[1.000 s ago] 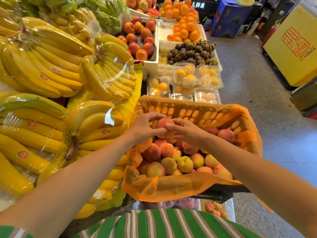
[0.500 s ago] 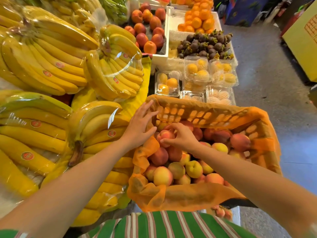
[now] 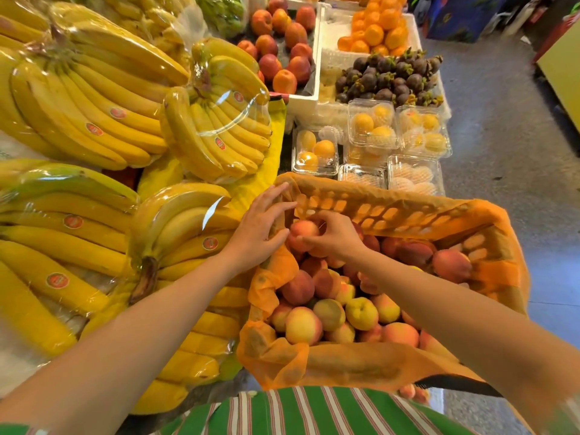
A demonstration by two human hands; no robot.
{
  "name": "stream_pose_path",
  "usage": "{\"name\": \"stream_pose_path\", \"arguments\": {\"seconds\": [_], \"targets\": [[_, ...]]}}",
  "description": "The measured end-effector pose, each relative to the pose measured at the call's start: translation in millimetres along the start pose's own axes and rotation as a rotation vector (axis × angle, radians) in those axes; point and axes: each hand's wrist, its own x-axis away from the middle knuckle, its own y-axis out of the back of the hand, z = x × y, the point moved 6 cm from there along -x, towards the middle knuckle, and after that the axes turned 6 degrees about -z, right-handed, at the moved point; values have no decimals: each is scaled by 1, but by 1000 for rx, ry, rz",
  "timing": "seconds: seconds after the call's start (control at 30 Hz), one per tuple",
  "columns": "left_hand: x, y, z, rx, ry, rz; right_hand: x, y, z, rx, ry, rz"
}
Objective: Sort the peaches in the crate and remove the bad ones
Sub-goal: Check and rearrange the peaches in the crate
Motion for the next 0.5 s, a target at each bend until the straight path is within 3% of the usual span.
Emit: {"name": "stream_pose_path", "arguments": {"seconds": [0.2,0.37,0.5], "targets": [[2,-2,6,51,41,1,-4,-2,-11,-114,-187,-184],[2,-1,4,61,45,-1,-8,-26,-7,-23,-208,-197],[2,-1,4,49,54,2,-6,-26,-8,-100,-177,-146]]}}
